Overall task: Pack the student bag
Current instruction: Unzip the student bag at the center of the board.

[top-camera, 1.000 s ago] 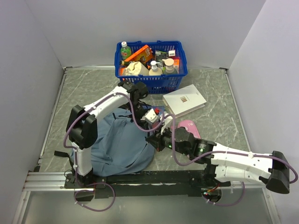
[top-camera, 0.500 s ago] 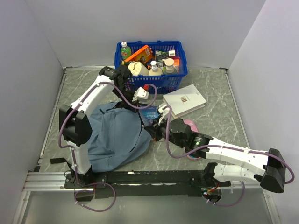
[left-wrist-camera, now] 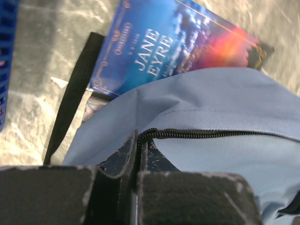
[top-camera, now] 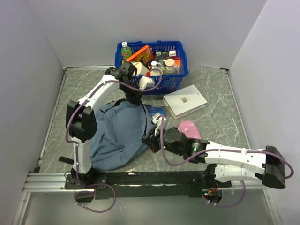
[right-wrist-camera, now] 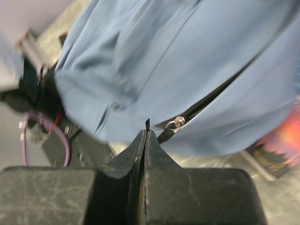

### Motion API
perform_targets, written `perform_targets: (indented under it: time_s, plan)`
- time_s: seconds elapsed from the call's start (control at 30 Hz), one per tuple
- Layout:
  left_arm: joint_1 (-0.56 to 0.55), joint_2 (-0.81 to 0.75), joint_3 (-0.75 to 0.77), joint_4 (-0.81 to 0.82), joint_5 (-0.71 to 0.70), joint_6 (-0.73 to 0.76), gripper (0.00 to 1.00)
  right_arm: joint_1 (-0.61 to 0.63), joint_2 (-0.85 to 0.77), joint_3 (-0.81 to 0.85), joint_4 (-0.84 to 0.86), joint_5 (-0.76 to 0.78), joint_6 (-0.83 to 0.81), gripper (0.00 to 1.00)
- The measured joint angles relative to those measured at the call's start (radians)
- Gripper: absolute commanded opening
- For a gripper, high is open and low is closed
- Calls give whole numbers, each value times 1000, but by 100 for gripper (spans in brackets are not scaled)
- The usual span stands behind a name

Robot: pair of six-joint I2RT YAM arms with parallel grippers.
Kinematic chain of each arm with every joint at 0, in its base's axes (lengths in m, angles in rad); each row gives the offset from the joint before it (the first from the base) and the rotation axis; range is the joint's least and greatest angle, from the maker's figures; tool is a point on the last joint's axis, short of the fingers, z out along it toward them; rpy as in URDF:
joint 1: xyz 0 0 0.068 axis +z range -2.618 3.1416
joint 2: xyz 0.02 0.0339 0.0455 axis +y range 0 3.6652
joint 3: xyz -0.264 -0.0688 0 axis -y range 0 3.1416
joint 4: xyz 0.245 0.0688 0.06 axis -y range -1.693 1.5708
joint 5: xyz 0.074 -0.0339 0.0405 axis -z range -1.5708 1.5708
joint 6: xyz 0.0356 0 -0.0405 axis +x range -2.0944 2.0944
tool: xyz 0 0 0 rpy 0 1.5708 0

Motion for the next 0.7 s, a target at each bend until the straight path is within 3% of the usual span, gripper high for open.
perform_targets:
  time_s: [0.37,0.7]
  plan:
    - [-9,12,34,3,-46,-185,1,98,20,-23,-46,81,27,0]
    - [-69,19,45,3,-77,-227,1,154,287,58,54,14,-2,0]
